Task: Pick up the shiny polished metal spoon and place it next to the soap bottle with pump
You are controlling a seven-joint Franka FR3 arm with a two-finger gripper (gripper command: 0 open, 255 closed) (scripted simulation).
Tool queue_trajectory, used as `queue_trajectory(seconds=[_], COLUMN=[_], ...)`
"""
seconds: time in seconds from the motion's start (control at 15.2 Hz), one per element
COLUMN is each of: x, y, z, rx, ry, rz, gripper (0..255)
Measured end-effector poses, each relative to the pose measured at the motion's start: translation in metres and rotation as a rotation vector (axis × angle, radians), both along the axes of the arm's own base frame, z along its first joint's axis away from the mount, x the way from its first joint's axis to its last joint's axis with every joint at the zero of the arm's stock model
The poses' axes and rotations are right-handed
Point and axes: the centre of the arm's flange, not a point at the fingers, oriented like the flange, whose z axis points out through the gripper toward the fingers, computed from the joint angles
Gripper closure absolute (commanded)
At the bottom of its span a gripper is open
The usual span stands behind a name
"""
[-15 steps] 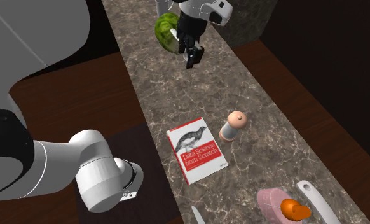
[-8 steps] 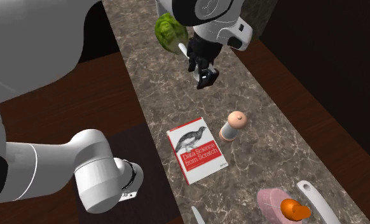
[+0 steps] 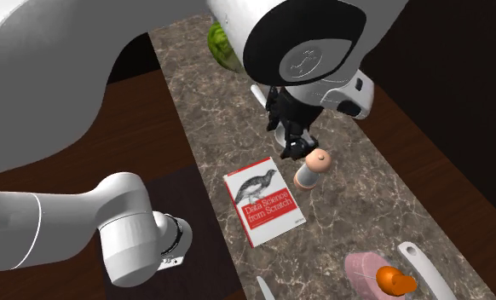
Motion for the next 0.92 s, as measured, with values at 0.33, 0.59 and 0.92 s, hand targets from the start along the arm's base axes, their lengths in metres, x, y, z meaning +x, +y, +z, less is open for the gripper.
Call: queue_trajectory(seconds=[0.33, 0.59, 0.92], x=[-0.007, -0.011, -0.020], y=[-0.066, -0.118, -0.185], z=[0.001, -0.002, -0.002], rx=[0.000, 0.000, 0.000], ry=[0.000, 0.000, 0.000], rz=[0.000, 0.000, 0.000], gripper=[255, 255, 255])
